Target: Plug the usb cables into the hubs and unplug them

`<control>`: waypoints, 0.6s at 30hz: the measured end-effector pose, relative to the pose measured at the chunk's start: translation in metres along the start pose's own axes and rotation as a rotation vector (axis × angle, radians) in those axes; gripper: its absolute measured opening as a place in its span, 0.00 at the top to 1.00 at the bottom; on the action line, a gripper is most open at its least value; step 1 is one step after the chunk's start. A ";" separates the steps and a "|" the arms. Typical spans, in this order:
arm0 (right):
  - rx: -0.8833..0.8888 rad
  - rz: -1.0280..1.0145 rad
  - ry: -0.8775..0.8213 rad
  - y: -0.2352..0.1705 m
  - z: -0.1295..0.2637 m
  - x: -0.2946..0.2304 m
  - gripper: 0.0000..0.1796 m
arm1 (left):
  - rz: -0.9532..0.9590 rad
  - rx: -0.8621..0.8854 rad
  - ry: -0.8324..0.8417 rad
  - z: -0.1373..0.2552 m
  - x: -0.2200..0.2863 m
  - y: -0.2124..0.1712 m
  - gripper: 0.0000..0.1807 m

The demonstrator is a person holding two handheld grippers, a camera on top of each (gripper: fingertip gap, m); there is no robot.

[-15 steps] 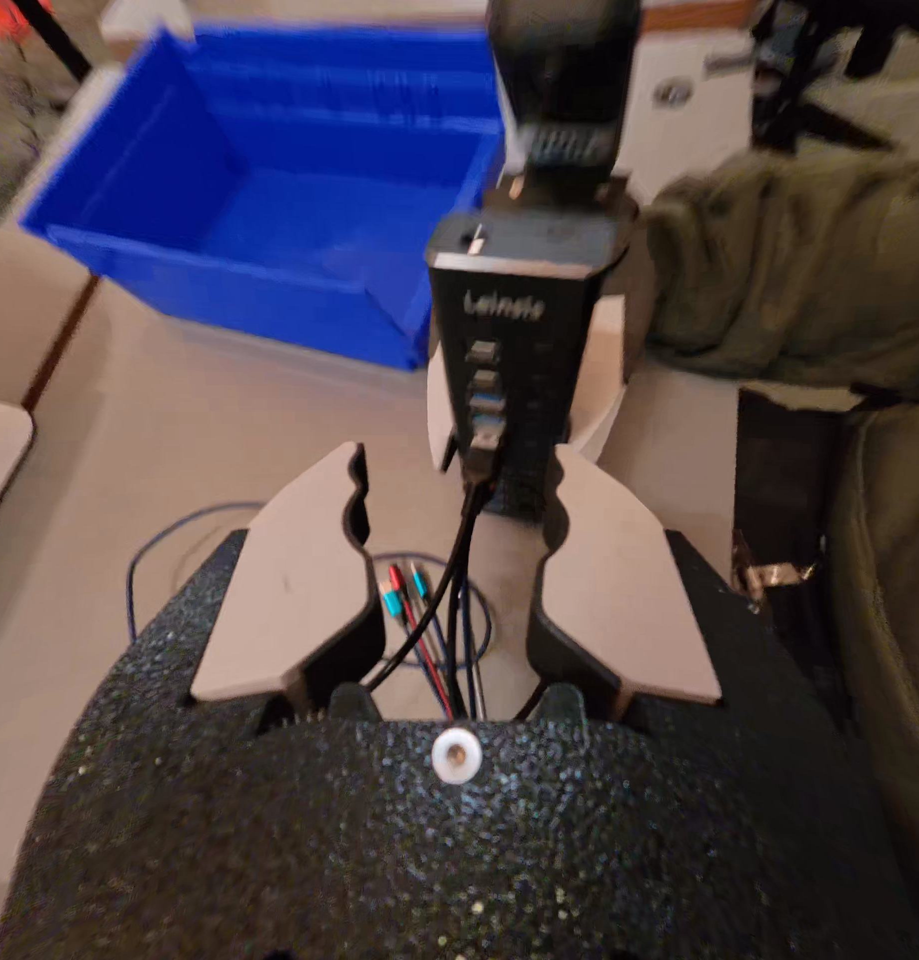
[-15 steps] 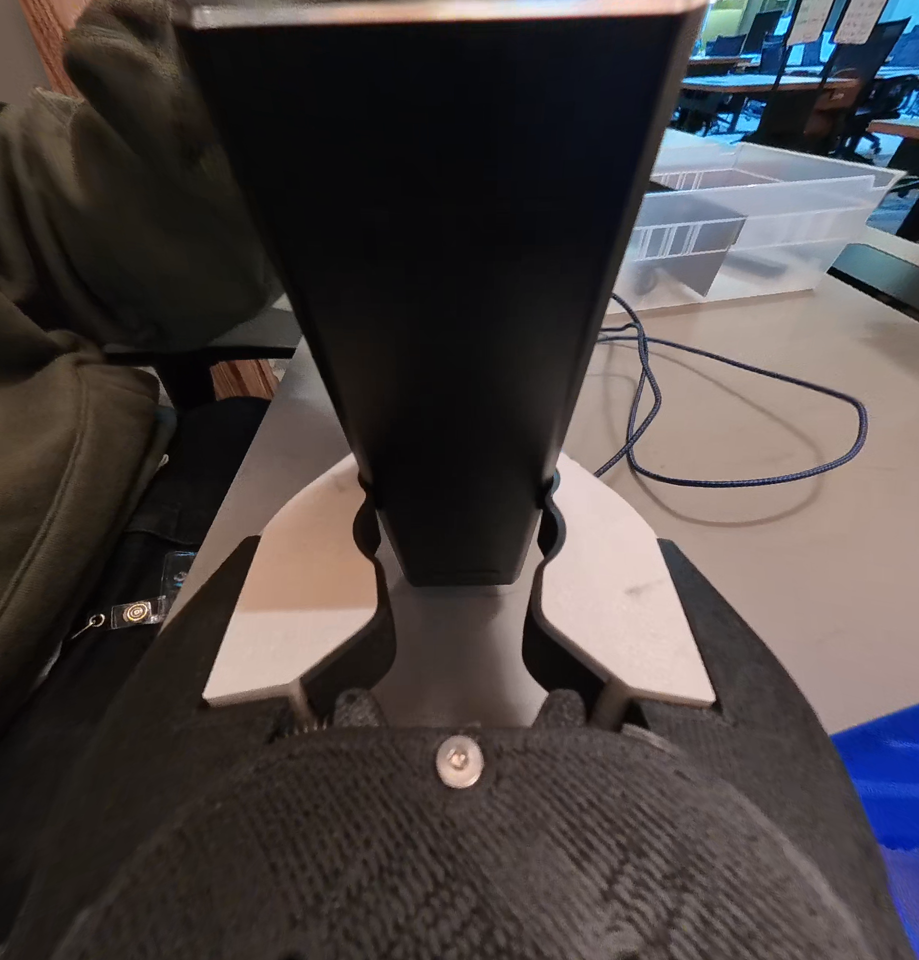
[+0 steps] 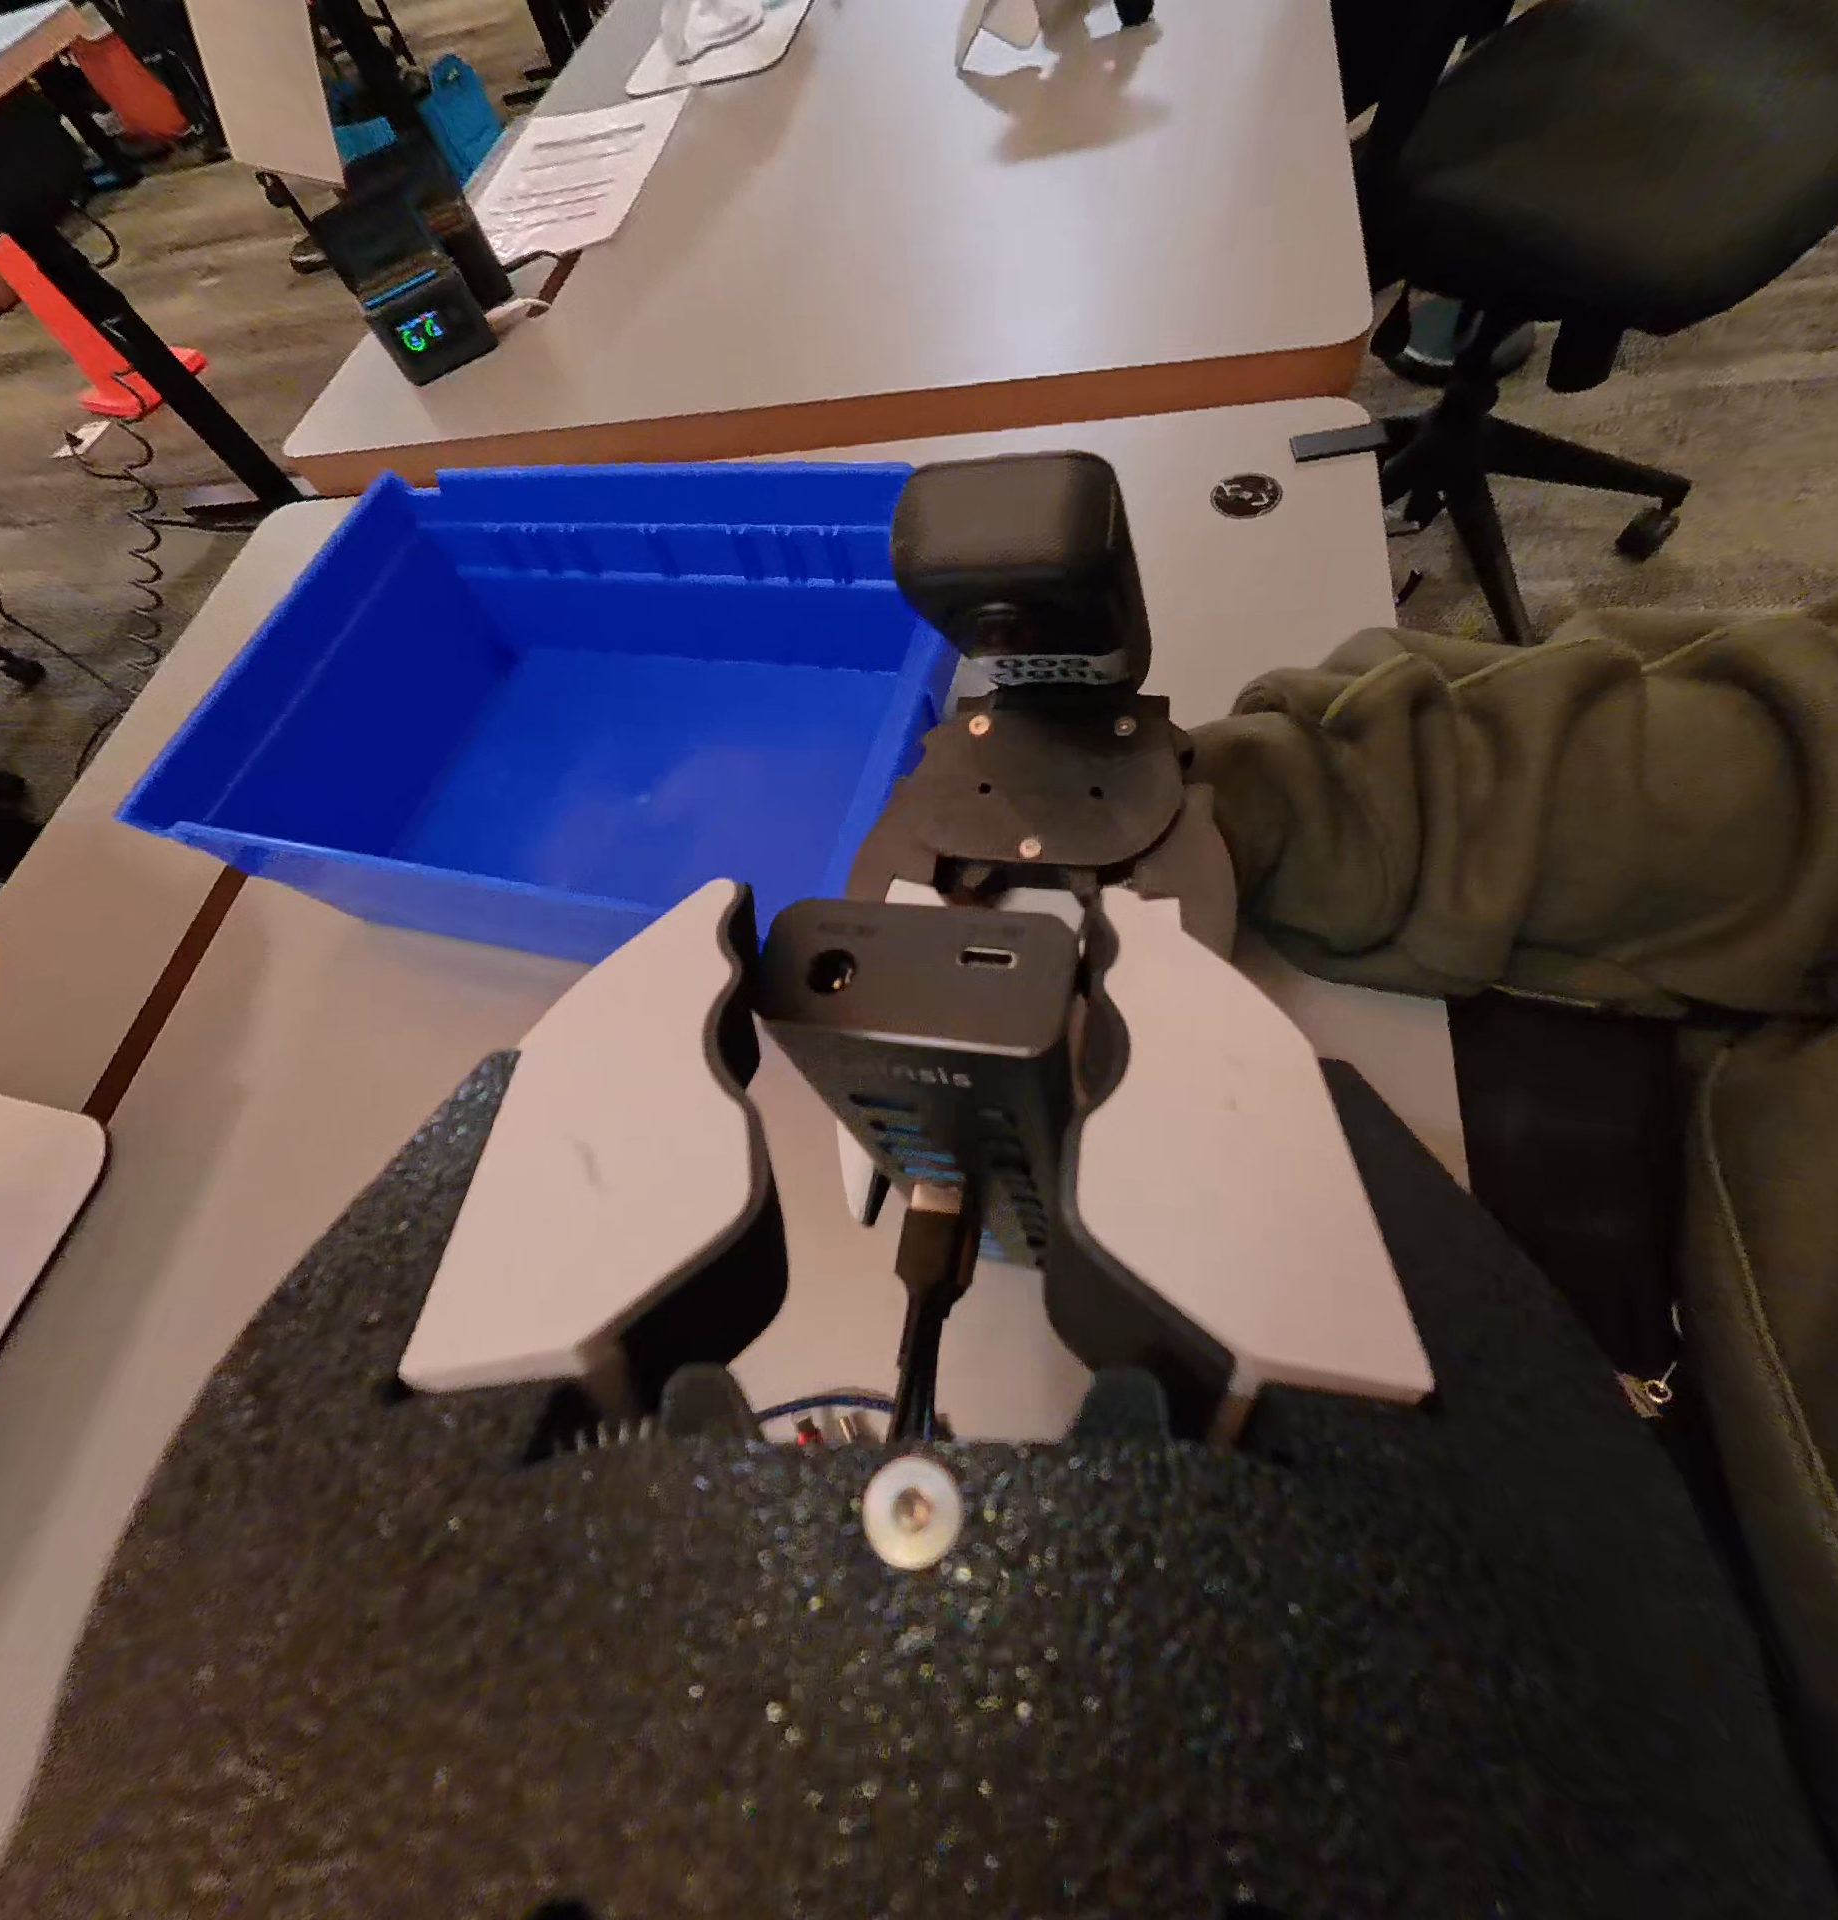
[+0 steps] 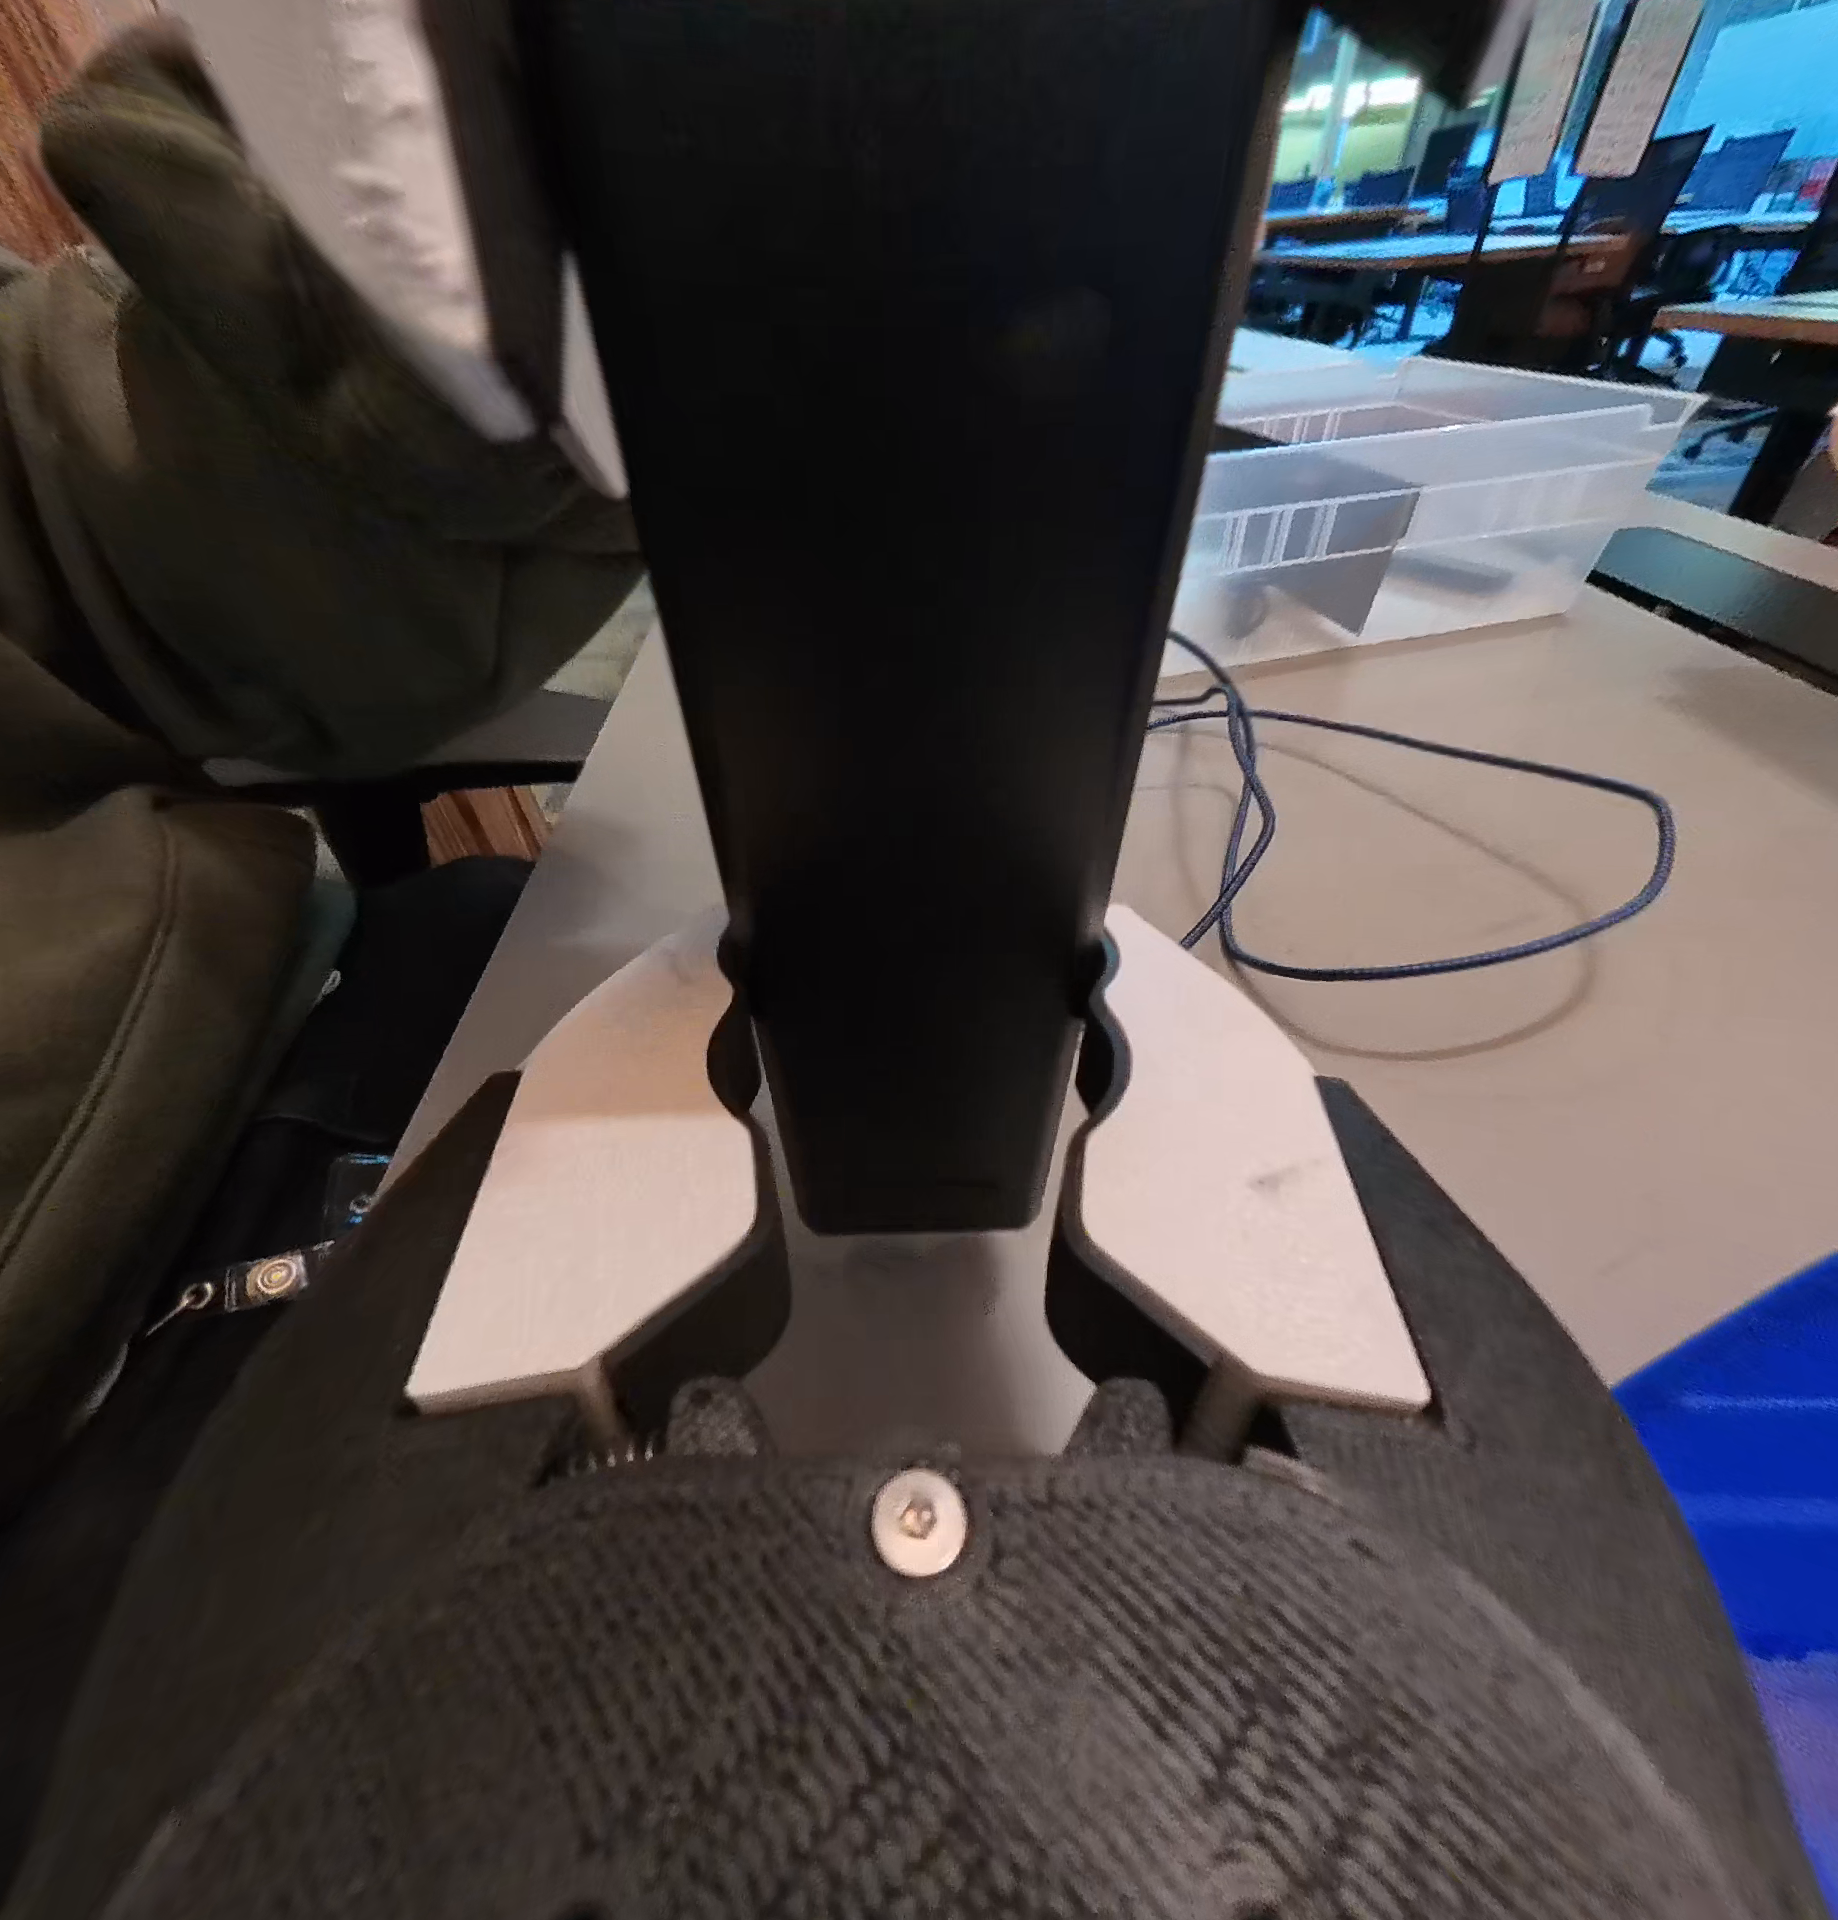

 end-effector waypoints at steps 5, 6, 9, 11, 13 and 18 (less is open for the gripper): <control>0.092 -0.004 -0.058 0.008 0.003 0.002 0.65 | 0.004 -0.002 0.041 0.011 -0.008 0.002 0.70; 0.082 -0.015 -0.073 0.009 0.001 0.004 0.63 | -0.012 0.018 0.040 0.012 -0.007 0.005 0.86; -0.107 0.019 -0.063 -0.004 -0.007 0.002 0.59 | 0.086 0.214 0.068 0.027 -0.016 0.030 1.00; -0.070 0.071 -0.079 -0.004 -0.011 0.000 0.61 | 0.053 0.181 0.068 0.033 -0.022 0.027 1.00; -0.065 0.038 -0.063 -0.003 -0.010 0.002 0.61 | 0.109 0.122 0.072 0.030 -0.030 0.010 0.93; 0.065 0.025 -0.055 0.005 0.002 0.002 0.62 | 0.223 0.086 0.072 0.034 -0.031 -0.036 0.59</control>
Point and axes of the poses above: each gripper's, where its closed fingertips meet, z back along the fingers, y out of its top, x = y × z across the jaws, the point moved 5 cm from there along z, back along the fingers, and after that the axes turned 6 degrees about z, right-handed, at the moved point
